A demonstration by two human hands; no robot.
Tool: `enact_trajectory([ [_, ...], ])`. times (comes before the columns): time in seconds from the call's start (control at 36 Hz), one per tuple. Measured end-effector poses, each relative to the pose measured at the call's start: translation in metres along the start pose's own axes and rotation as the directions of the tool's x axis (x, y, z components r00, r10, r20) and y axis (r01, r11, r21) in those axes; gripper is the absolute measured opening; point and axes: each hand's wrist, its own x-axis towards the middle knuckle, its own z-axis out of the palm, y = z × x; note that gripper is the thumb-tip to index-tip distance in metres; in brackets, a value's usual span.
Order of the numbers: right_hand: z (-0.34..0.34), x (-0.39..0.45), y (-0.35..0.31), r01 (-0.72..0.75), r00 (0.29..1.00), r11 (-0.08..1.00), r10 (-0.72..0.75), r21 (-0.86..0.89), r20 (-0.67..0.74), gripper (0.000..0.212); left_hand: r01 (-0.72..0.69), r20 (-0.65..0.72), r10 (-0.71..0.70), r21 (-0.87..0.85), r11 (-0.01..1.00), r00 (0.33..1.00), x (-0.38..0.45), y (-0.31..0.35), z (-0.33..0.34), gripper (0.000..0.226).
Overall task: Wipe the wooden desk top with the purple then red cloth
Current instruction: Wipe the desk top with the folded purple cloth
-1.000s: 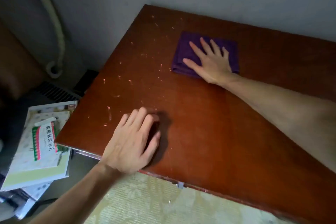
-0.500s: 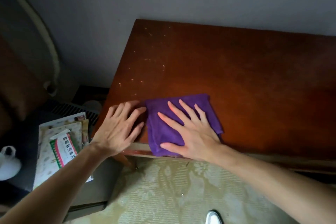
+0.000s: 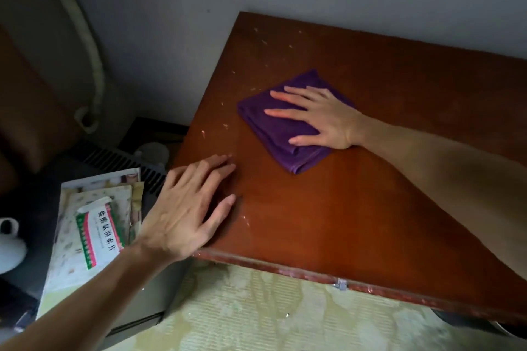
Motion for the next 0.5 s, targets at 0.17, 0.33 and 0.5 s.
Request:
enact_trajectory([
  [0.17, -0.008, 0.056, 0.071, -0.117, 0.993, 0.993, 0.118, 0.014, -0.028, 0.075, 0.001, 0.076, -0.004, 0.038, 0.999, 0.997, 0.003, -0.003, 0.000, 0.054],
  [0.33, -0.012, 0.100, 0.123, -0.281, 0.955, 0.957, 0.286, 0.073, -0.083, 0.079, -0.009, 0.069, 0.010, -0.017, 1.000, 0.998, 0.004, -0.001, 0.002, 0.051],
  [0.5, -0.013, 0.141, 0.125, -0.537, 0.823, 0.819, 0.561, 0.203, -0.085, 0.084, 0.007, 0.083, -0.008, 0.003, 1.000, 0.996, 0.008, -0.007, -0.001, 0.052],
])
